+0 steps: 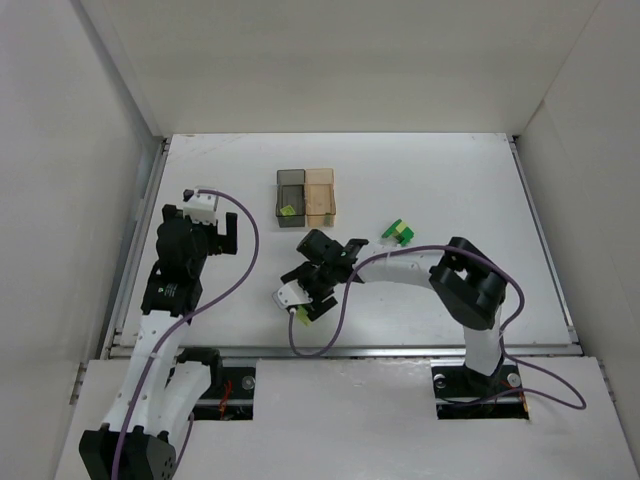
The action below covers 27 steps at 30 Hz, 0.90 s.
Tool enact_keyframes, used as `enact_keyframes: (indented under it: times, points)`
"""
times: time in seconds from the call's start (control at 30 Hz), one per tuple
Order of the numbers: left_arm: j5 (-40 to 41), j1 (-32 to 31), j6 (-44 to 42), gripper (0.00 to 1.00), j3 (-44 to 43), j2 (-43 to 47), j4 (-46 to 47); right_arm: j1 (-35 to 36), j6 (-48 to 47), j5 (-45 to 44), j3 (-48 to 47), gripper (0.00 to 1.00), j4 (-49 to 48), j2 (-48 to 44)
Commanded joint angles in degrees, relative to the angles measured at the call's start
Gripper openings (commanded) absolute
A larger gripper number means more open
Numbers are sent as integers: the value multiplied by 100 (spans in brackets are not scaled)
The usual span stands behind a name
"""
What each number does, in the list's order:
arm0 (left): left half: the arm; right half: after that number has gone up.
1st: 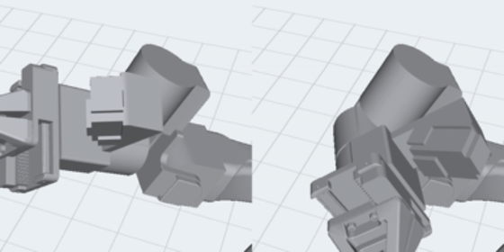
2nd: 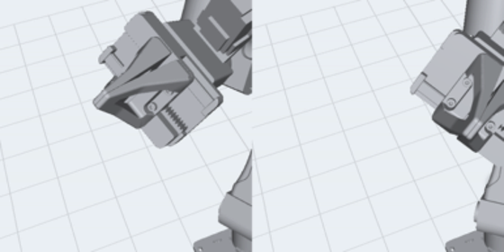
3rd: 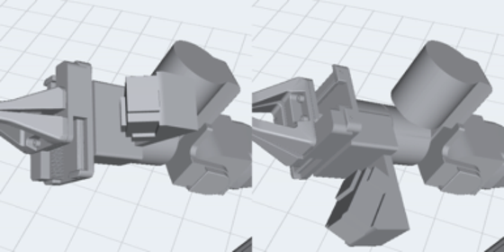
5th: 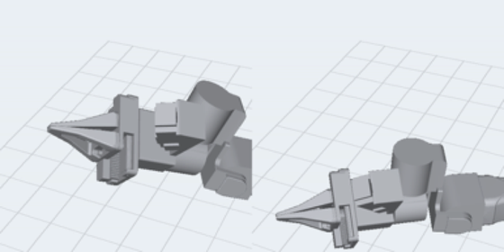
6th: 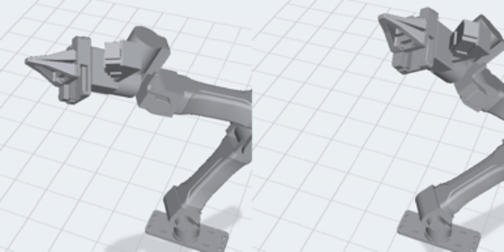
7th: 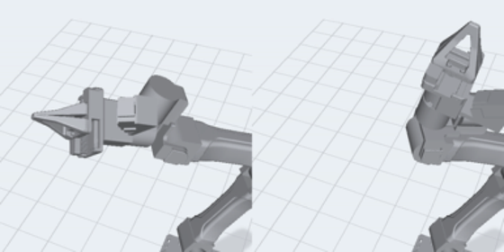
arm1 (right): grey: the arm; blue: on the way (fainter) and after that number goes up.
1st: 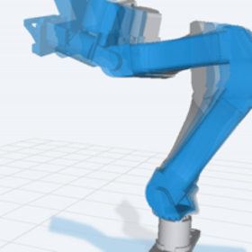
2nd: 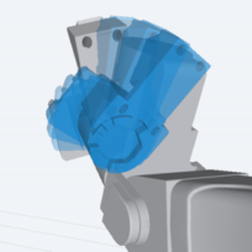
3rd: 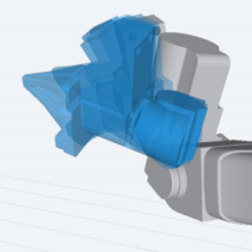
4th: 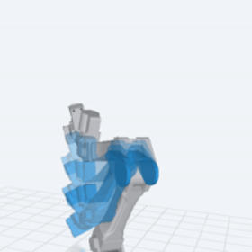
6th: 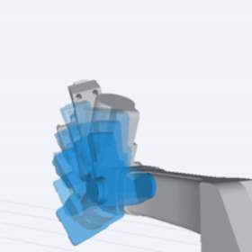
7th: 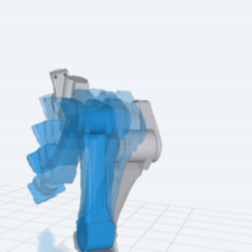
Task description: Sort the legos into containers by color
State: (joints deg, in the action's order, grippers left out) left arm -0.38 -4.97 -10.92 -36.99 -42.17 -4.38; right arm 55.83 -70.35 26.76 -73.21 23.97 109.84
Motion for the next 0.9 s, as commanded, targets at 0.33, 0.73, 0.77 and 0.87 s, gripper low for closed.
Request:
enact_keyframes:
  times: [0.33,0.73,0.77,0.87]
  points:
    - [47,14,-113,100,-10,-160,201,182,-76,347,-62,61,486,2]
    - [-542,14,-253,99,-10,-160,148,182,2331,249,-509,0,-32,2]
    - [-542,14,-27,99,-10,-160,148,182,2472,250,-510,0,-93,-76]
    - [-242,14,776,100,-360,-370,-114,69,3148,49,-161,0,-812,-419]
